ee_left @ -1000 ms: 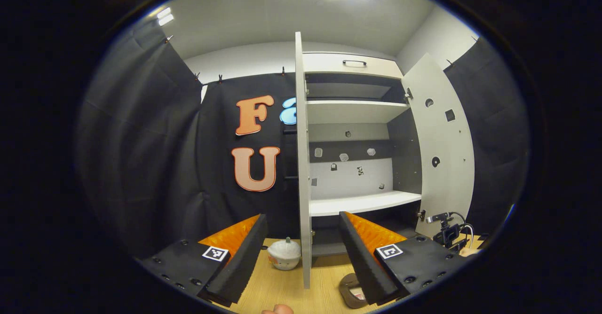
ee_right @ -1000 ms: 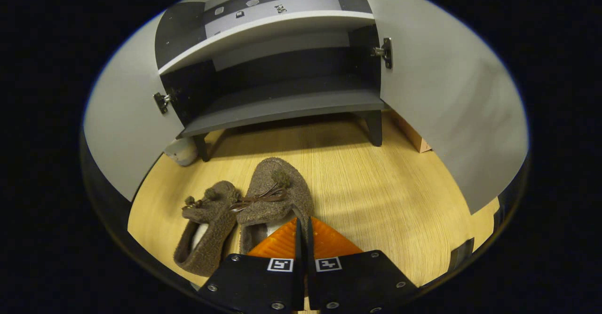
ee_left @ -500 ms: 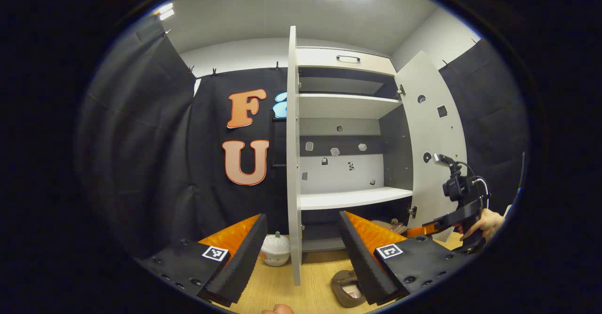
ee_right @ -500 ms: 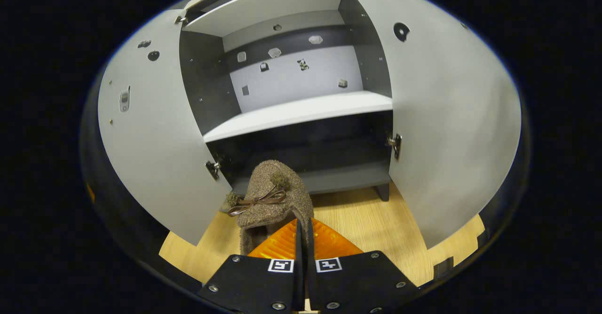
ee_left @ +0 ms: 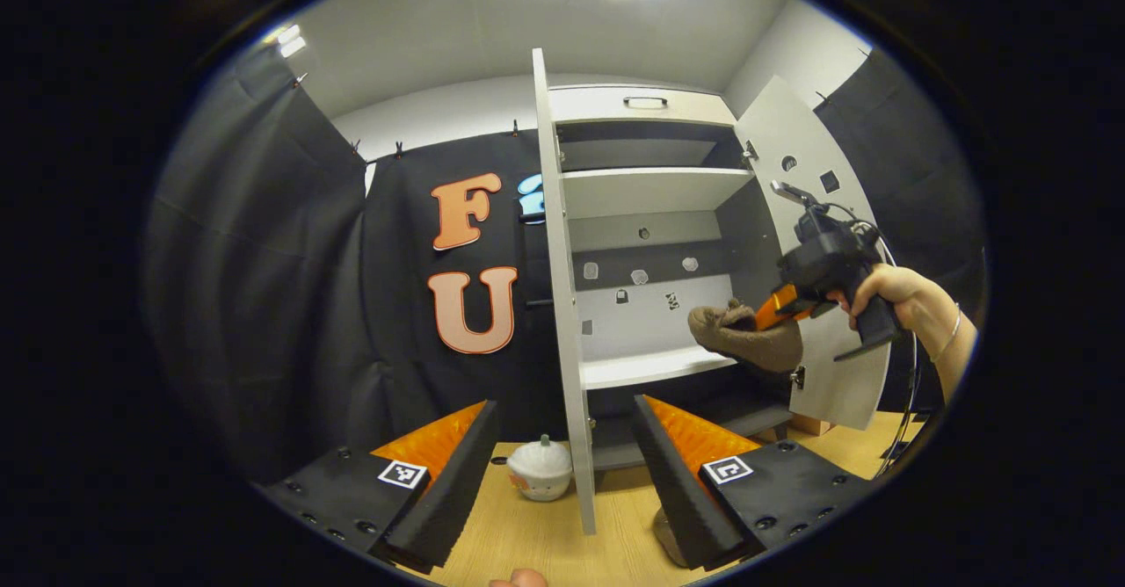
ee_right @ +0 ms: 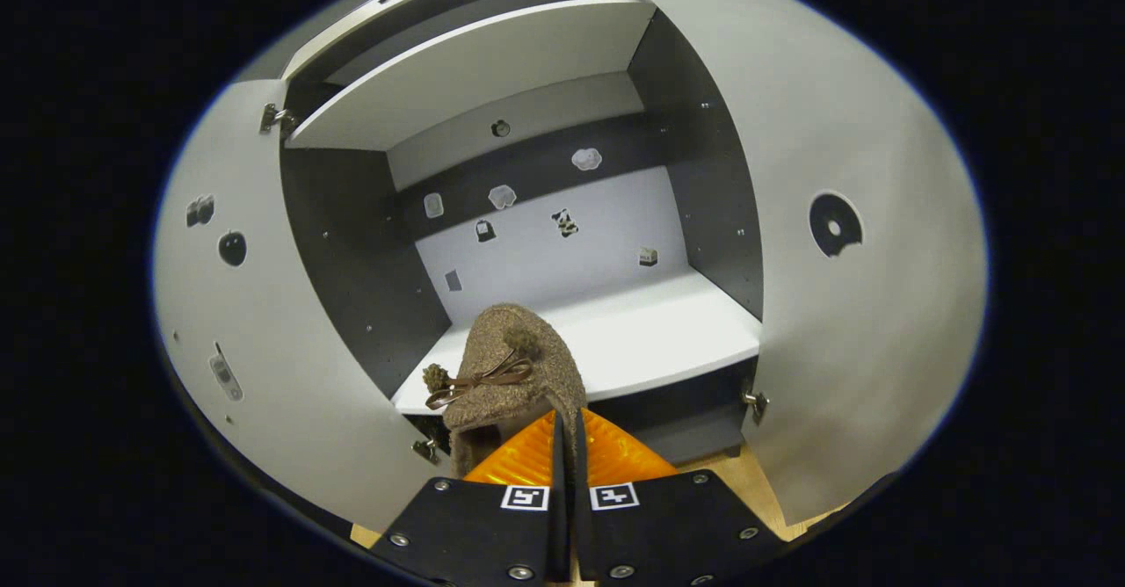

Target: Grab one shoe with the right hand and put it into the shoe cabinet, grab the other shoe with the left hand and put it into the shoe cabinet; then close the right door with the right hand and the left door with the left hand.

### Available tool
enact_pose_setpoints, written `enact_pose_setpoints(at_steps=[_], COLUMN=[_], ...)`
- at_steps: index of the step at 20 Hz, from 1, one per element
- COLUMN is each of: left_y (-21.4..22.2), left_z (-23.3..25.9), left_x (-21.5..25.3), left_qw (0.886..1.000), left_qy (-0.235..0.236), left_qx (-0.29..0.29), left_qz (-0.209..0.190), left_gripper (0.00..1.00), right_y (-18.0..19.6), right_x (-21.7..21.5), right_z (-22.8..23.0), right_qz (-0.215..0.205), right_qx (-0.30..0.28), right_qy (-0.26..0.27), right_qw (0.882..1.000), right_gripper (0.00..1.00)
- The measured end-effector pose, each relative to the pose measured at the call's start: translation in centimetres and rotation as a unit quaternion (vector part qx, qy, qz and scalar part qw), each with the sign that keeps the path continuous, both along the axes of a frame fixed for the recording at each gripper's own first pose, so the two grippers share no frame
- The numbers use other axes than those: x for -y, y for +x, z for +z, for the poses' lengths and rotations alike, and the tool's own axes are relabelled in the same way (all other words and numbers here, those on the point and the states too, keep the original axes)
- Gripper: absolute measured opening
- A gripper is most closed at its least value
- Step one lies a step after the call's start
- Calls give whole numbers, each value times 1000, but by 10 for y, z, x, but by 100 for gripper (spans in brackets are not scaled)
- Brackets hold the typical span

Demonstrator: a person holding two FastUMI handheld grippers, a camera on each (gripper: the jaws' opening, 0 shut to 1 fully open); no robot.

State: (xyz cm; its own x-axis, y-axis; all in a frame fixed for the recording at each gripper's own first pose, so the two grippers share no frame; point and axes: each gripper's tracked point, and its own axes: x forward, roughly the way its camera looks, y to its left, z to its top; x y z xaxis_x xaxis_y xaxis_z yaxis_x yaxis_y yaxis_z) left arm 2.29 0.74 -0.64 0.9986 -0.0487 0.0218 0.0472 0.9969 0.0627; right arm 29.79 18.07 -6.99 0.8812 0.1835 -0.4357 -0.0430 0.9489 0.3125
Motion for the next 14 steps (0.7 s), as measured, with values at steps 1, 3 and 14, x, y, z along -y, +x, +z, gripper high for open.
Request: enact_pose_setpoints(at_steps=[1,3,14], left_y=[0,3,21], left_z=[-1,-5,-17], left_x=[0,-3,-29], left_qw=[1000,1000,999], left_qy=[-7,-20,-24], left_qx=[-2,-6,-12], left_qz=[-3,-4,19], left_gripper=[98,96,98], right_y=[18,55,170], right_x=[-1,-4,-5], right_z=[8,14,-47], right_qz=[-5,-20,-70], right_qx=[-1,-2,-52], right_qy=[0,5,6], right_qw=[1000,1000,996], right_gripper=[2,2,3])
